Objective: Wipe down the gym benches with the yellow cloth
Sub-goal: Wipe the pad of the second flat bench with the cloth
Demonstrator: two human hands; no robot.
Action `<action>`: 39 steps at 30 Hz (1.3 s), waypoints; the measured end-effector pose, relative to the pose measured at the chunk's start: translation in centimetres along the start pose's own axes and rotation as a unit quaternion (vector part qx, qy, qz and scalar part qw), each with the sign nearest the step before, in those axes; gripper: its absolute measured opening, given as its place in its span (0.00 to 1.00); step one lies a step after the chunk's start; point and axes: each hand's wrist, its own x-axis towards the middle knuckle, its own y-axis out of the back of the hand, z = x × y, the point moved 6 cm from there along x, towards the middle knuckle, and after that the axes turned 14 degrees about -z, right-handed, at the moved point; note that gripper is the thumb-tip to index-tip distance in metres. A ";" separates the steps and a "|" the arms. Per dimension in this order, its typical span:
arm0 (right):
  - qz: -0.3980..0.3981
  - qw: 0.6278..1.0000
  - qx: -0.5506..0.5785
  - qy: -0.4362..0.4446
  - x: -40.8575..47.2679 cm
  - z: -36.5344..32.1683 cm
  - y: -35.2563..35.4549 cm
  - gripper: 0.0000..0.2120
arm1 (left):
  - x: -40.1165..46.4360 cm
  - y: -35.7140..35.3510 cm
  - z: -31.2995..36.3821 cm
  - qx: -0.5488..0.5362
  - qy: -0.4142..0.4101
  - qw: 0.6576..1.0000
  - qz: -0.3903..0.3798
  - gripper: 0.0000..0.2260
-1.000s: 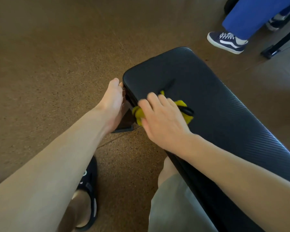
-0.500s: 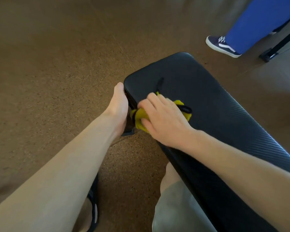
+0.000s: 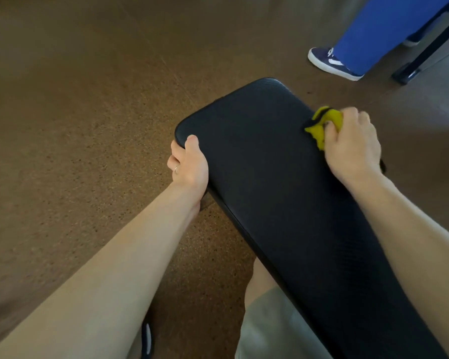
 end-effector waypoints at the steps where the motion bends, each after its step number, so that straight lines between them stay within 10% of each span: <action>1: 0.010 1.000 -0.009 -0.012 -0.8 0.5 -0.1 0.17 | 0.1 0.1 0.0 0.002 0.000 1.000 0.003 0.27; 17: 0.003 0.991 -0.043 0.125 -7.1 -2.4 -1.2 0.14 | 0.3 0.4 -0.3 -0.013 -0.004 1.000 -0.004 0.27; 27: 0.010 1.000 -0.017 -0.001 8.7 -8.8 -1.2 0.19 | 0.0 0.3 -0.1 -0.024 0.000 0.999 -0.034 0.27; 34: -0.102 0.979 -0.143 0.100 9.9 -18.7 -3.6 0.22 | 0.9 0.7 -0.4 -0.057 -0.007 0.996 -0.072 0.27; 39: -0.126 0.955 -0.165 0.210 6.5 -22.1 -4.9 0.21 | 4.9 1.4 -3.5 -0.069 0.011 0.988 -0.135 0.49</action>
